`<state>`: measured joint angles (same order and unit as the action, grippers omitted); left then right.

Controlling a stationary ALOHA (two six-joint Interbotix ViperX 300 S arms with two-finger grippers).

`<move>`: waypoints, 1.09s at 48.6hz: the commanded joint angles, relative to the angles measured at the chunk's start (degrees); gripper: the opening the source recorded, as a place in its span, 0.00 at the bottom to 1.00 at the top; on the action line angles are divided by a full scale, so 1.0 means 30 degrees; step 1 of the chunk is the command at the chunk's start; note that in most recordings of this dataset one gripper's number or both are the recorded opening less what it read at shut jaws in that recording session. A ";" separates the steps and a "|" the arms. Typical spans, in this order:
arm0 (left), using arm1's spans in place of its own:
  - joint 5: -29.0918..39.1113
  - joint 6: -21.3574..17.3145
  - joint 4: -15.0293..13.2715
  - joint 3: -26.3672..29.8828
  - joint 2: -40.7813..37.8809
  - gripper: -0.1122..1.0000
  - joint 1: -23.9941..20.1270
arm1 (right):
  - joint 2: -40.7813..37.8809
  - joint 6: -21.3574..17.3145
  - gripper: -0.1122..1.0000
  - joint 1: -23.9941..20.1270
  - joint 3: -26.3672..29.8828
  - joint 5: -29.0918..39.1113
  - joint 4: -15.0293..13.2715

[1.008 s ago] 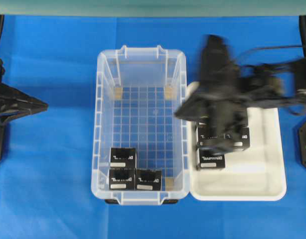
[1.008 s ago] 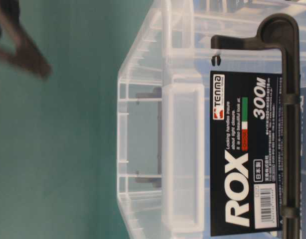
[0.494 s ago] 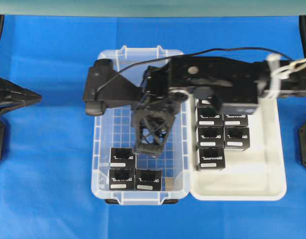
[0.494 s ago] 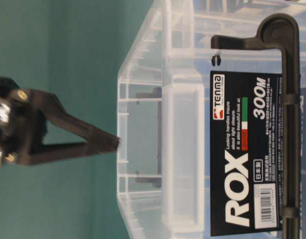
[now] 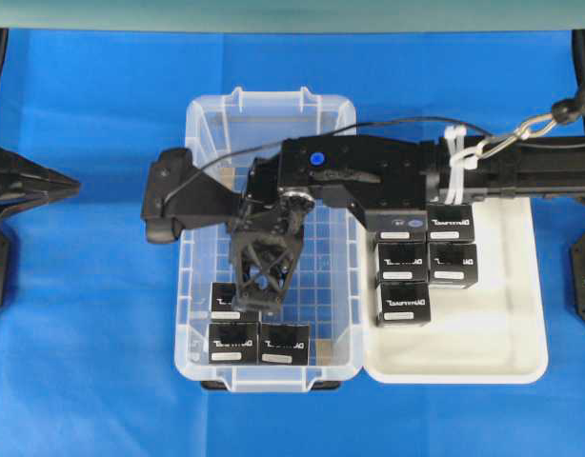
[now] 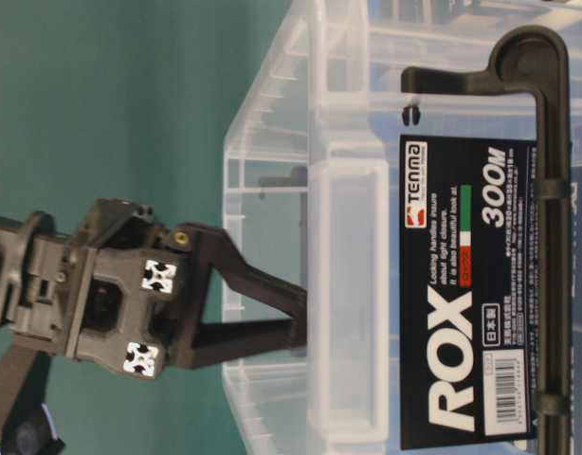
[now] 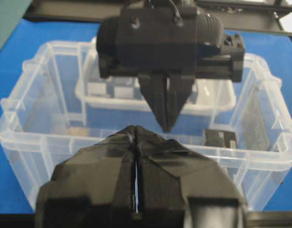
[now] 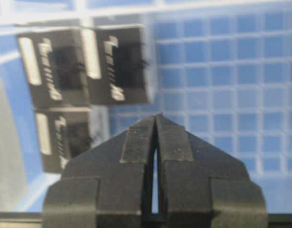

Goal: Pick the box from inside the plastic case
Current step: 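Lower the open right gripper over the upper-left black box in the case, then close the right gripper around the black labeled box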

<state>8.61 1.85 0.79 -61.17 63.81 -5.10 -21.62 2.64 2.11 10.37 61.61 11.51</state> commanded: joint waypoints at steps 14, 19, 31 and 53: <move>-0.0088 0.0088 0.0029 0.0439 -0.0264 0.07 -0.0059 | -0.0469 0.0937 0.16 -0.0029 -0.0469 -0.0850 0.1553; -0.0088 0.0146 0.0059 0.0439 -0.0264 0.07 -0.0059 | -0.0498 0.0937 0.20 -0.0029 -0.0586 -0.1201 0.1582; -0.0088 0.0791 0.0059 0.0469 -0.0234 0.07 0.0000 | -0.0791 0.1436 0.70 -0.0059 -0.0850 -0.1494 0.2285; -0.0088 0.1611 0.0029 0.0469 -0.0264 0.07 0.0000 | -0.1260 0.2607 0.99 -0.0117 -0.1230 -0.3076 0.2607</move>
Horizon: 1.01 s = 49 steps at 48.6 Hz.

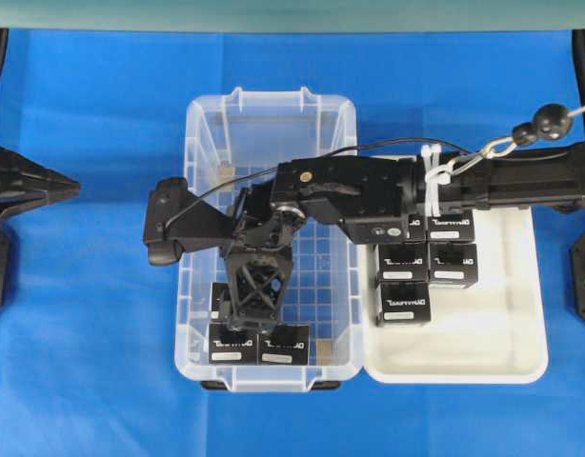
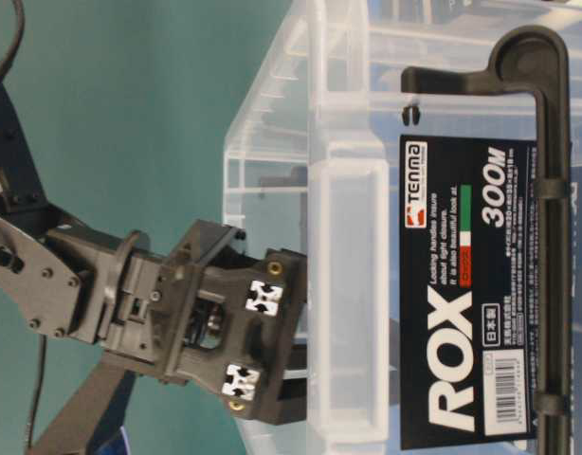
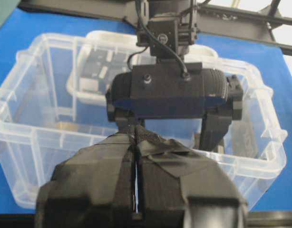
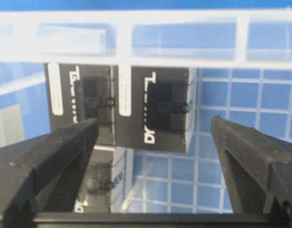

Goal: Pick the box from inside the plastic case
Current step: 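Close the right gripper around the black labeled box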

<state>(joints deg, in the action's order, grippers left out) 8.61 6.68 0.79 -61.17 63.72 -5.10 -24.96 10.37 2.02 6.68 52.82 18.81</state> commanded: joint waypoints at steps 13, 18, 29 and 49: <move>-0.0088 0.0000 0.0059 0.0469 -0.0234 0.07 0.0000 | -0.0439 0.0059 0.99 -0.0293 -0.0234 -0.1172 0.0293; -0.0088 0.0029 0.0059 0.0469 -0.0234 0.07 0.0000 | -0.0557 0.0293 0.99 -0.0293 -0.0322 -0.1553 0.0293; -0.0059 0.0029 0.0029 0.0469 -0.0234 0.07 0.0000 | -0.0703 0.1611 0.99 -0.0322 -0.0527 -0.1963 0.0293; -0.0088 0.0029 0.0059 0.0439 -0.0264 0.07 0.0000 | -0.0879 0.1729 0.99 -0.0205 -0.1816 -0.3398 0.0205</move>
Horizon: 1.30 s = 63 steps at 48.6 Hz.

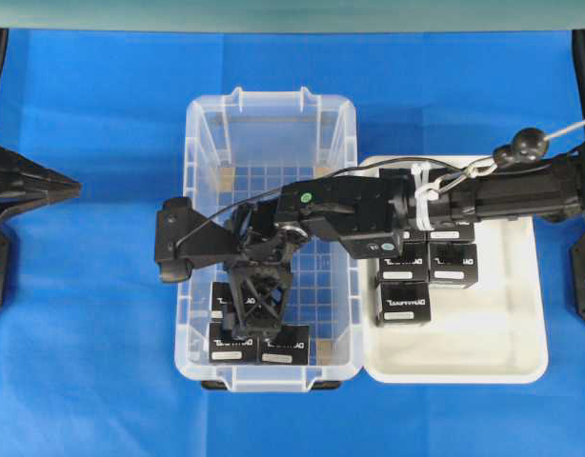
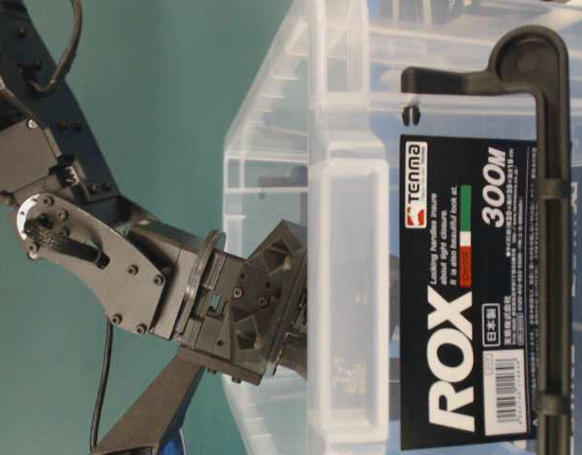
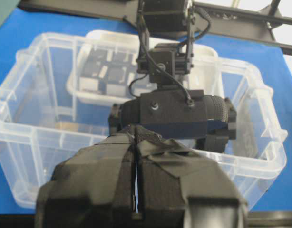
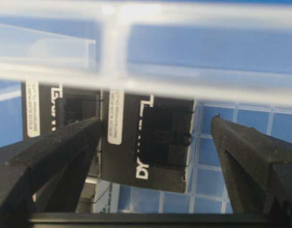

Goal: Pick the box from inside the plastic case
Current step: 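Close the right gripper around the black labeled box, then lift the held black box up out of the plastic case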

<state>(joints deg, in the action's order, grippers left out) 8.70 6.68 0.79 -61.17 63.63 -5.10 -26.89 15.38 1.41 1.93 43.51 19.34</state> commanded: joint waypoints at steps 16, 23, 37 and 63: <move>-0.0117 0.0029 0.0059 0.0439 -0.0234 0.07 0.0000 | -0.0322 0.0117 0.99 0.0586 -0.0557 -0.0703 -0.0322; -0.0117 0.0029 0.0029 0.0439 -0.0234 0.07 0.0000 | -0.0322 0.0117 0.99 0.0879 -0.0703 -0.0703 -0.0352; -0.0117 0.0029 0.0059 0.0469 -0.0205 0.07 0.0000 | -0.0381 0.0234 0.99 0.0908 -0.1055 -0.1201 -0.0352; -0.0117 0.0000 0.0059 0.0469 -0.0205 0.07 0.0000 | 0.0088 0.0088 0.66 0.1143 -0.0557 -0.1641 -0.0352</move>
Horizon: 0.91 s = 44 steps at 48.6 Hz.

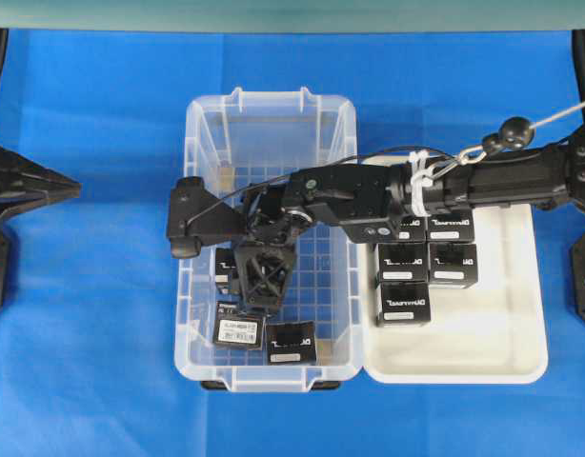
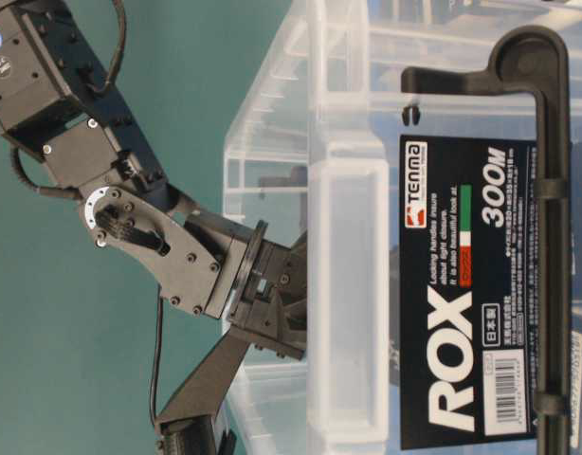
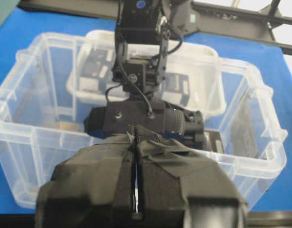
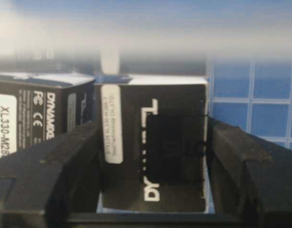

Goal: Pick the box from inside the plastic case
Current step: 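Lift the held black box up out of the plastic case, then carry the black box right to the lower-right corner of the white tray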

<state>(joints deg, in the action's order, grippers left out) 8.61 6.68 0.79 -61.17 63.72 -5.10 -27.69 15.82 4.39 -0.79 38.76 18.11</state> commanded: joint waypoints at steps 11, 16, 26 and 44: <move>-0.0176 0.0000 0.0059 0.0527 -0.0029 0.07 -0.0029 | 0.2139 -0.0117 0.66 0.1523 0.0527 0.0469 0.0059; -0.0176 0.0000 0.0059 0.0557 0.0059 0.07 -0.0029 | 0.3457 -0.0146 0.66 0.2285 0.0615 0.1670 0.0088; -0.0176 -0.0029 0.0059 0.0615 0.0146 0.07 -0.0029 | 0.6885 -0.0264 0.66 0.3047 0.1143 0.4893 0.0117; -0.0146 -0.0029 0.0059 0.0791 0.0557 0.07 -0.0029 | 1.3271 -0.0732 0.66 0.2432 -0.1670 0.9434 0.0527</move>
<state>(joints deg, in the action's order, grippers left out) 8.44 6.59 0.79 -60.47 65.65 -5.10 8.09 14.15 13.01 -3.16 65.92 18.90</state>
